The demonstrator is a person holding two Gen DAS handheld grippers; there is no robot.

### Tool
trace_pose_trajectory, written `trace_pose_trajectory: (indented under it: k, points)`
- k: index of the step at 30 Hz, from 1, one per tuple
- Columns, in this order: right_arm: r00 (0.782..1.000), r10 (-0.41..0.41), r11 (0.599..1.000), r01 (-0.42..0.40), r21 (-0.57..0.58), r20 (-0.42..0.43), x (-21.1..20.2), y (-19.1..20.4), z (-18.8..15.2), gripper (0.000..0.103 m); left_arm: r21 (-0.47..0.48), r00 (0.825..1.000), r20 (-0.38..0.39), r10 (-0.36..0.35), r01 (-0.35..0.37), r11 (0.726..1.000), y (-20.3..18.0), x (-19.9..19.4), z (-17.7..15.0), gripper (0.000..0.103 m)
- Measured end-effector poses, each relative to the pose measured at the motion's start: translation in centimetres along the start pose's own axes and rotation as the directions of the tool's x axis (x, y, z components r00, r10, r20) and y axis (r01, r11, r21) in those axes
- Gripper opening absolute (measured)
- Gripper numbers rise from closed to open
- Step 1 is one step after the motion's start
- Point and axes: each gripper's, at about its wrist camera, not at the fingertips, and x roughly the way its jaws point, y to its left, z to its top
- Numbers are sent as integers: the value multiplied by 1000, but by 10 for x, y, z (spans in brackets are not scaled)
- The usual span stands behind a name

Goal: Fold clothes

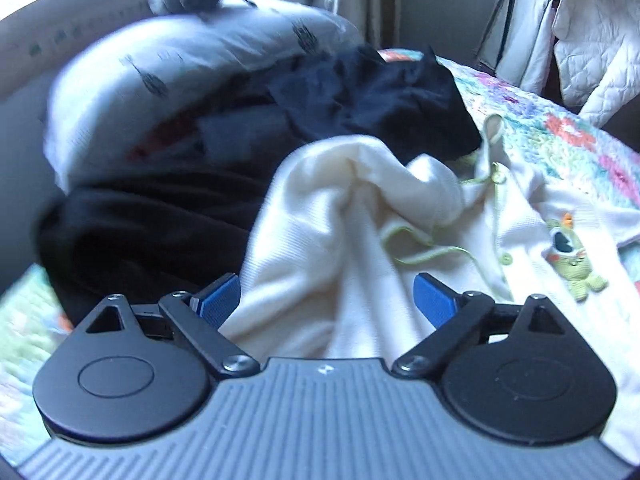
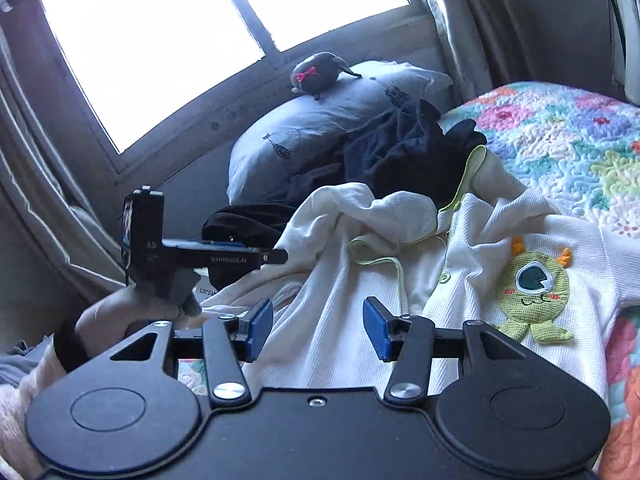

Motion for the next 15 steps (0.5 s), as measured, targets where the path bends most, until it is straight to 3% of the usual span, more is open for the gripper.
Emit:
trace_pose_trajectory:
  k: [3,5,8,11,13,15]
  points:
    - [999,17,1000,-17,1,43,-42,20,-16,55,-78,998,33,-46,48,996,39,-34,18,95]
    - [997,18,999,-20,27,77,-66,28,-33,59,-139,998,55,-31,38,990,67,-55,24,95]
    - [995,-24,997,16,73,97,-96,32,-62,64,-42,988,91,128,-125,991,78,-78,26,95]
    - [994,-92,987,84,137,51,-119,28,-87,65,65,976,77,201,-206,976,76,-83,22,95]
    - [991,-132,976,130,173,5,-133,26,-103,65,114,987,30,156,-159,981,71,-83,11,95]
    - [987,-149,964,157,214,-55,-141,23,-120,72,86,999,-46,1,3,996,63,-81,-6,95]
